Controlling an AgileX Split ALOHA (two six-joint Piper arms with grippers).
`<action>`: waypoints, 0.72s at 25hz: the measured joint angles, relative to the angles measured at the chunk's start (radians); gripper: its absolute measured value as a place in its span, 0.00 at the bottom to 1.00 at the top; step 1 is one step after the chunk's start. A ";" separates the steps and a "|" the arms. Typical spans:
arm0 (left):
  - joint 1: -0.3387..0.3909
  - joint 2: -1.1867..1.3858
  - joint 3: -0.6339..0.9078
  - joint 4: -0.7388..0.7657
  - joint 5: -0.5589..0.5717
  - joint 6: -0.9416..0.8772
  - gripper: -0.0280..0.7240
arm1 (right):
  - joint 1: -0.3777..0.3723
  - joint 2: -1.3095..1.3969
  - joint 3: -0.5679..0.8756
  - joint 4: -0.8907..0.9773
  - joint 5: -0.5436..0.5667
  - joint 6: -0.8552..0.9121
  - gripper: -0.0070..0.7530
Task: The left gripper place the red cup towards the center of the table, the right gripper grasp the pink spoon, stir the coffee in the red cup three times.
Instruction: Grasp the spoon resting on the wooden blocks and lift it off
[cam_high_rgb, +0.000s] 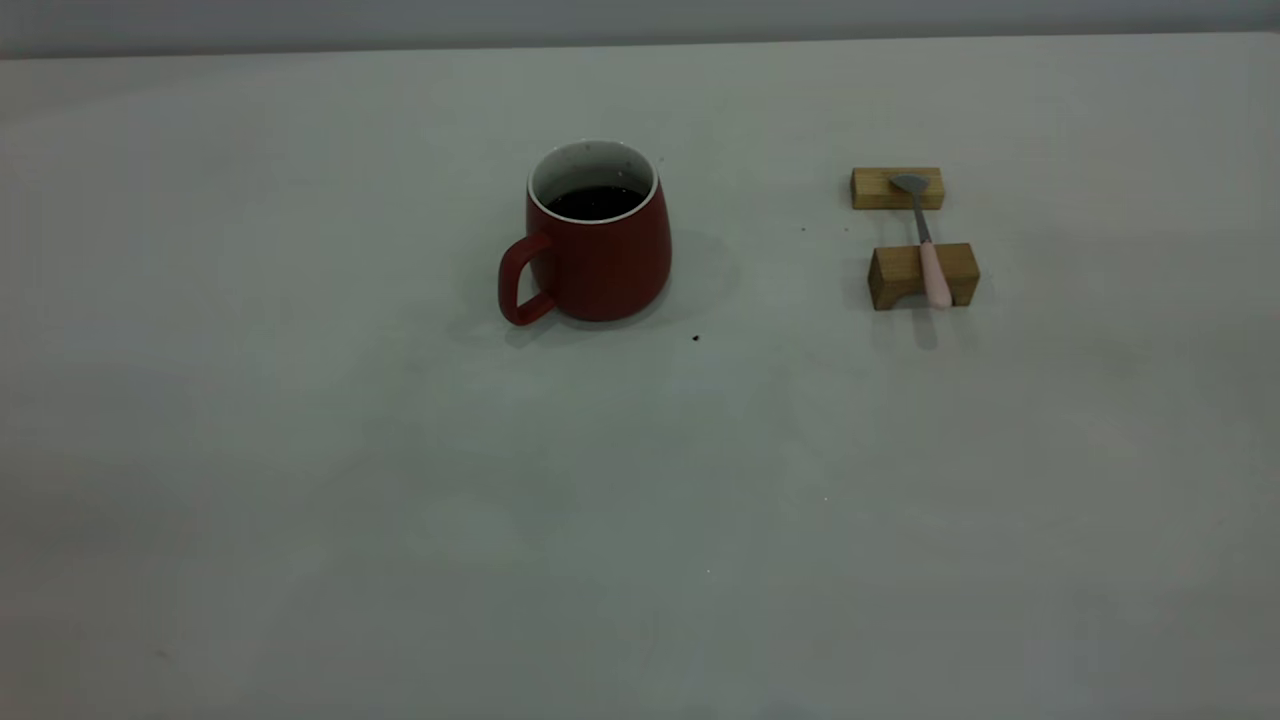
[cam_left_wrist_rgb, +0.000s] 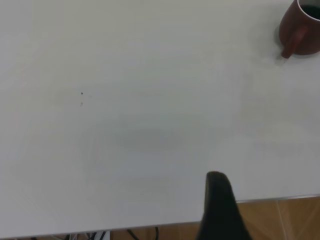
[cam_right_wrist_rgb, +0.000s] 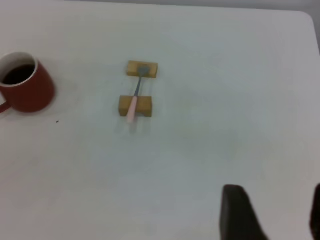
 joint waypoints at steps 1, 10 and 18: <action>0.000 0.000 0.000 0.000 0.000 0.000 0.78 | 0.000 0.077 -0.014 -0.003 -0.036 0.000 0.60; 0.000 0.000 0.000 0.000 0.000 0.000 0.78 | 0.000 0.682 -0.176 0.020 -0.301 -0.047 0.84; 0.000 0.000 0.000 0.000 0.000 0.000 0.78 | 0.095 1.079 -0.306 0.060 -0.350 -0.089 0.83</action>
